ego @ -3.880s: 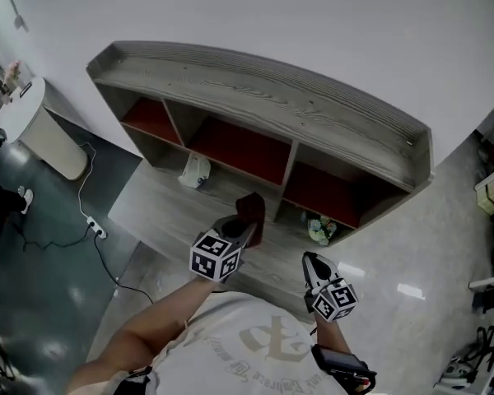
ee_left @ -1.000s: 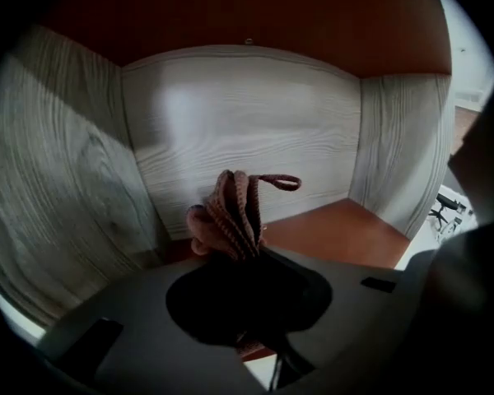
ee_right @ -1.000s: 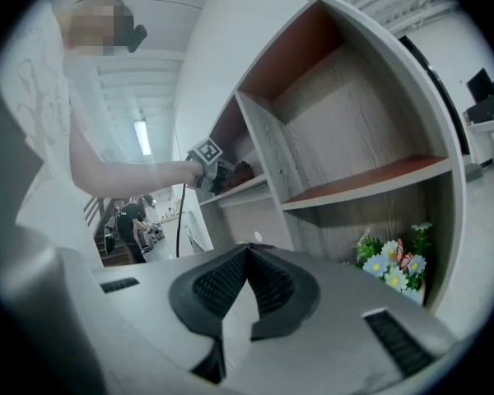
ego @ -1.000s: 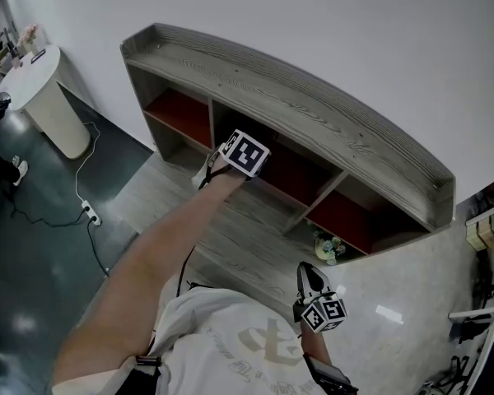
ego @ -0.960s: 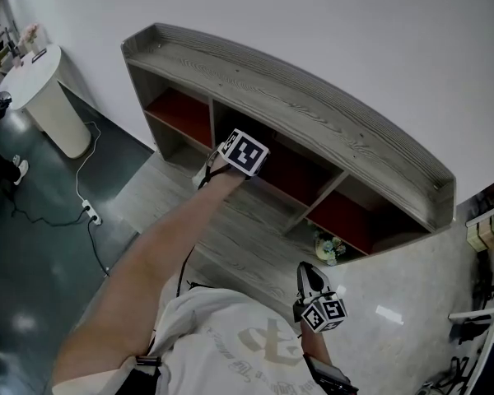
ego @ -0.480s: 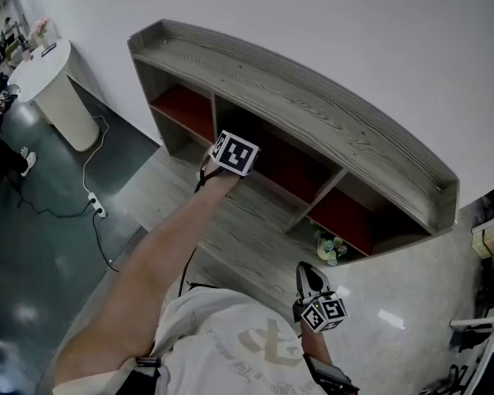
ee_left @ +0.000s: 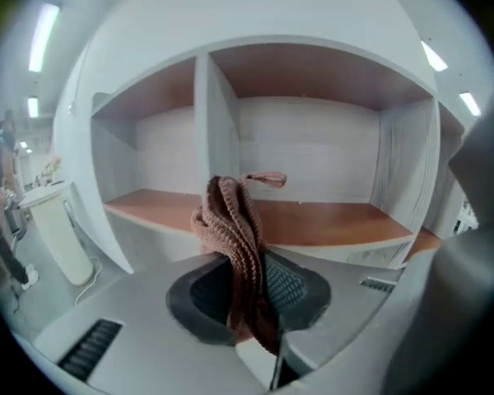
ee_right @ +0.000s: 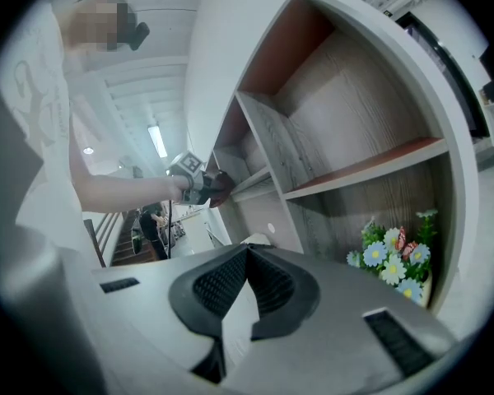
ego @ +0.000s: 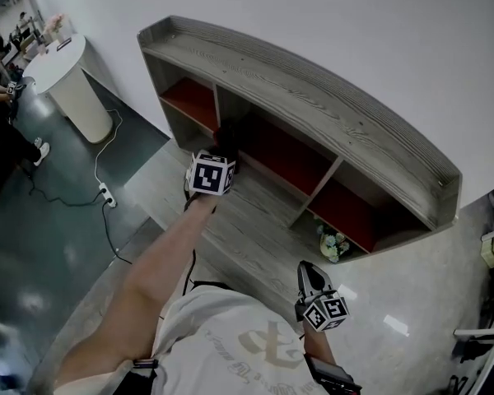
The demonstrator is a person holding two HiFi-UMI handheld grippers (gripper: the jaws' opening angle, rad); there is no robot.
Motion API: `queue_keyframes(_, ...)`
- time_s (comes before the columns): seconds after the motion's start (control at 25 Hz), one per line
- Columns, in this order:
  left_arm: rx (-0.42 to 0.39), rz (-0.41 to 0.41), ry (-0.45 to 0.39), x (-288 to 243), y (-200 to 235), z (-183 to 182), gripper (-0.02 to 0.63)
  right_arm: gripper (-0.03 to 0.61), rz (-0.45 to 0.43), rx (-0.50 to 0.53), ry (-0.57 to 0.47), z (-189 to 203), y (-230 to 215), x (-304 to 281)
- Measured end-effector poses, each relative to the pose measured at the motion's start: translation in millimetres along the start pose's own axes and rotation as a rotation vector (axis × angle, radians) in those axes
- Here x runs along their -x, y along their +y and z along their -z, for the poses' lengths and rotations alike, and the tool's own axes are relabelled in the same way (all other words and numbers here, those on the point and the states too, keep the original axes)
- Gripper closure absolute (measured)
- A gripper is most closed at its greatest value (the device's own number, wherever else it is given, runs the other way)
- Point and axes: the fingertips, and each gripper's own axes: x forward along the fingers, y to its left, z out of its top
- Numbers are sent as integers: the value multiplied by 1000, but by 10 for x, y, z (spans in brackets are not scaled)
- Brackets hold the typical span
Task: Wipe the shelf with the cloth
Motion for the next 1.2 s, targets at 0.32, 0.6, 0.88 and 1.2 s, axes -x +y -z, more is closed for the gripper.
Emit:
queue_keyframes(0.32,74,-35,-85,581,44,443,537,574,-77,-8,20,149,79,75)
queue_keyframes(0.6,62,24,-135,951,0,678,537,574,-119,7,31,186,277,-112)
queue_keyframes(0.88,79,160,-158,933,181,785,537,574,-102,28,27,133,558,-478)
queue_keyframes(1.2,46,243,-162,745,539,668,537,574,-67,62,10,-30,832,-1002)
